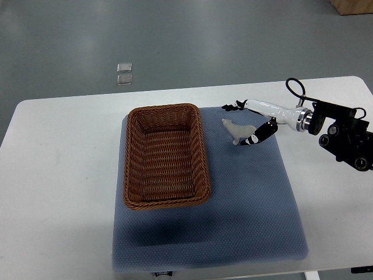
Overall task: Place white bear in brown basket with right hand
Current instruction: 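Reach the right hand down to the white polar bear and grasp it, then carry the bear with the right hand over the basket and release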
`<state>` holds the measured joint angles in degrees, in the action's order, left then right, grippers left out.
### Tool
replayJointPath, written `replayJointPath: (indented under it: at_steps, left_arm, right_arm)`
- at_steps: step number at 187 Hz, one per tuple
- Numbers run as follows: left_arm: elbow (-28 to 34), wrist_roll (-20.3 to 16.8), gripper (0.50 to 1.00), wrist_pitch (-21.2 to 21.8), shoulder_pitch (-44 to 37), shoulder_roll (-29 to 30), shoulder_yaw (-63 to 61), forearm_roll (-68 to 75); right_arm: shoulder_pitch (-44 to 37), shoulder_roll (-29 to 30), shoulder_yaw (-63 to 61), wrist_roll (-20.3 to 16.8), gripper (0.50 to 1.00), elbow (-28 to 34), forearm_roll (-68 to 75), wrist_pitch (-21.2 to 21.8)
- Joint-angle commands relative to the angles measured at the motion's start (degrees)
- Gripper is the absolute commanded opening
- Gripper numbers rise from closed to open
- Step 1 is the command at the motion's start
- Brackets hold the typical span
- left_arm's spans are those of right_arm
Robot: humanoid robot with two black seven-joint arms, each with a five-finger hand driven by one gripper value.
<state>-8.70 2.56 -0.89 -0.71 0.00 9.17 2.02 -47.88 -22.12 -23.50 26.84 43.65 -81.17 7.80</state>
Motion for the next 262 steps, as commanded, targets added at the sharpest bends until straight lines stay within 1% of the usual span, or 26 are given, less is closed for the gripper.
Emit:
replayJointPath:
  at_steps: [1, 15, 35, 62, 69, 80, 90, 96, 97, 106, 107, 121, 128, 135, 140, 149, 152, 154, 157, 164, 165, 167, 198, 225, 262]
  left_arm:
    - [0.0, 0.1, 1.0, 0.0, 0.0, 0.0, 0.1, 0.0]
    - [0.0, 0.0, 1.0, 0.0, 0.0, 0.0, 0.1, 0.0]
    - [0.0, 0.0, 1.0, 0.0, 0.0, 0.0, 0.0, 0.0]
    - [0.0, 0.0, 1.0, 0.0, 0.0, 0.0, 0.0, 0.0]
    - [0.0, 0.0, 1.0, 0.0, 0.0, 0.0, 0.0, 0.0]
    - [0.0, 0.0, 1.0, 0.0, 0.0, 0.0, 0.1, 0.0]
    - [0.0, 0.0, 1.0, 0.0, 0.0, 0.0, 0.1, 0.0]
    - [0.0, 0.0, 1.0, 0.0, 0.0, 0.0, 0.0, 0.0]
    - [0.0, 0.0, 1.0, 0.0, 0.0, 0.0, 0.0, 0.0]
    - [0.0, 0.0, 1.0, 0.0, 0.0, 0.0, 0.0, 0.0]
    - [0.0, 0.0, 1.0, 0.0, 0.0, 0.0, 0.0, 0.0]
    - [0.0, 0.0, 1.0, 0.0, 0.0, 0.0, 0.0, 0.0]
    - [0.0, 0.0, 1.0, 0.0, 0.0, 0.0, 0.1, 0.0]
    - [0.0, 0.0, 1.0, 0.0, 0.0, 0.0, 0.0, 0.0]
    - [0.0, 0.0, 1.0, 0.0, 0.0, 0.0, 0.0, 0.0]
    - [0.0, 0.0, 1.0, 0.0, 0.0, 0.0, 0.0, 0.0]
    - [0.0, 0.0, 1.0, 0.0, 0.0, 0.0, 0.1, 0.0]
    - [0.0, 0.0, 1.0, 0.0, 0.0, 0.0, 0.1, 0.0]
    - [0.0, 0.0, 1.0, 0.0, 0.0, 0.0, 0.0, 0.0]
    - [0.0, 0.0, 1.0, 0.0, 0.0, 0.0, 0.0, 0.0]
    - [0.0, 0.0, 1.0, 0.0, 0.0, 0.0, 0.1, 0.0]
    - [0.0, 0.0, 1.0, 0.0, 0.0, 0.0, 0.0, 0.0]
    - [0.0, 0.0, 1.0, 0.0, 0.0, 0.0, 0.0, 0.0]
    - [0.0, 0.0, 1.0, 0.0, 0.0, 0.0, 0.1, 0.0]
    - [0.0, 0.0, 1.0, 0.0, 0.0, 0.0, 0.0, 0.0]
  right_arm:
    - [0.0, 0.0, 2.6, -2.5, 0.87, 0.0, -1.1, -3.1]
    - [0.0, 0.0, 3.4, -4.1, 0.86, 0.0, -1.1, -4.7]
    - [0.0, 0.0, 3.8, -4.8, 0.838, 0.0, -1.2, -5.2]
    - [0.0, 0.1, 3.8, -7.6, 0.799, 0.0, -2.3, -6.1]
    - [0.1, 0.2, 3.8, -7.9, 0.793, 0.0, -2.7, -6.6]
    - [0.1, 0.4, 4.1, -8.0, 0.766, 0.0, -3.1, -6.8]
    - [0.1, 0.4, 4.5, -8.1, 0.756, 0.1, -3.3, -6.8]
    - [0.1, 0.4, 4.6, -8.1, 0.744, 0.1, -3.3, -6.8]
    - [0.1, 0.4, 4.7, -8.1, 0.736, 0.0, -3.3, -6.8]
    - [0.1, 0.4, 4.7, -8.1, 0.735, 0.0, -3.3, -6.8]
    - [0.1, 0.4, 5.0, -8.1, 0.705, 0.1, -3.5, -6.8]
    - [0.1, 0.4, 5.0, -8.1, 0.682, 0.1, -3.6, -6.8]
    - [0.0, 0.4, 5.0, -8.1, 0.66, 0.2, -3.6, -6.8]
    - [0.0, 0.4, 5.0, -8.1, 0.648, 0.2, -3.6, -6.8]
    - [0.0, 0.4, 5.0, -8.1, 0.623, 0.1, -3.7, -6.8]
    - [0.0, 0.4, 5.0, -8.1, 0.594, 0.1, -4.1, -6.8]
    - [0.0, 0.4, 5.0, -8.1, 0.574, 0.1, -4.3, -6.8]
    - [0.0, 0.4, 5.0, -8.1, 0.574, 0.1, -4.3, -6.8]
    - [0.0, 0.5, 5.0, -8.1, 0.552, 0.1, -4.5, -6.9]
    - [0.0, 0.5, 5.0, -8.1, 0.521, 0.1, -4.7, -6.9]
    - [0.0, 0.6, 5.0, -8.1, 0.509, 0.1, -4.8, -6.9]
    - [0.0, 0.6, 5.0, -8.1, 0.5, 0.1, -4.8, -7.0]
    - [0.0, 0.5, 5.0, -8.0, 0.5, 0.2, -4.7, -9.0]
    - [-1.3, 0.1, 4.9, -7.9, 0.5, 1.3, -4.5, -9.7]
    - [-5.4, -1.0, 4.9, -7.9, 0.5, 6.6, -4.4, -9.5]
